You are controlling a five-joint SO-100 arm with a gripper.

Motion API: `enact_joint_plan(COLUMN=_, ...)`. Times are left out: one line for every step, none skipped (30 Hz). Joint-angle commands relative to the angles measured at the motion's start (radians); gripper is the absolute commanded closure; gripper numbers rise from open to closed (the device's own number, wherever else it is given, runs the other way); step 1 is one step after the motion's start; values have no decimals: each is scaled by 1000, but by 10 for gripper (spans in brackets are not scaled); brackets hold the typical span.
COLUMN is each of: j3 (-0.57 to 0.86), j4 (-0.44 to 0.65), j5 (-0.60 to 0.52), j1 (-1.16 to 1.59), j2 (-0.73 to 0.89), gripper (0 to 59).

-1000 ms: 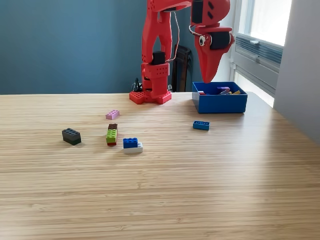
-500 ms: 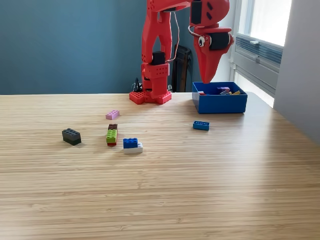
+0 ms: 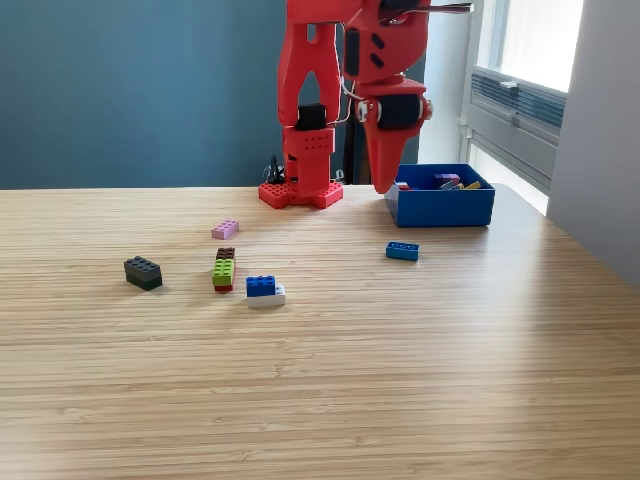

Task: Grasp a lego block and put it in the bin.

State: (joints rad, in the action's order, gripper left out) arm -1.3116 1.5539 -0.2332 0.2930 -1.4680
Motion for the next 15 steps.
enact_joint_plan(j3=29, j4=-46, j5=61, j1=-196, j2=-18, gripper=585)
enact_joint_plan(j3=37, j4=-55, j5=75, j1=-235, j2=-18, gripper=585)
enact_joint_plan(j3=43, j4=-66, j5=91, j1=-275, j2=-18, gripper=585)
enact_joint_plan(j3=49, j4=-77, j5=106, j1=-313, j2=-18, gripper=585)
enact_joint_plan(j3=52, j4=-86, j5=118, j1=-353, j2=-18, gripper=585)
enact_joint_plan(j3=54, j4=-97, j5=130, j1=-391, j2=-18, gripper=585)
enact_joint_plan(j3=54, j4=-106, j5=140, j1=-428, j2=-18, gripper=585)
enact_joint_plan(j3=54, j4=-115, j5=147, j1=-465, j2=-18, gripper=585)
enact_joint_plan(j3=51, j4=-123, j5=149, j1=-499, j2=-18, gripper=585)
enact_joint_plan(j3=48, j4=-130, j5=150, j1=-532, j2=-18, gripper=585)
enact_joint_plan(j3=44, j4=-140, j5=150, j1=-566, j2=-18, gripper=585)
enact_joint_plan(j3=38, j4=-150, j5=150, j1=-597, j2=-18, gripper=585)
enact_joint_plan(j3=31, j4=-160, j5=149, j1=-626, j2=-18, gripper=585)
enact_joint_plan(j3=23, j4=-169, j5=147, j1=-650, j2=-18, gripper=585)
enact_joint_plan(j3=12, j4=-178, j5=144, j1=-673, j2=-18, gripper=585)
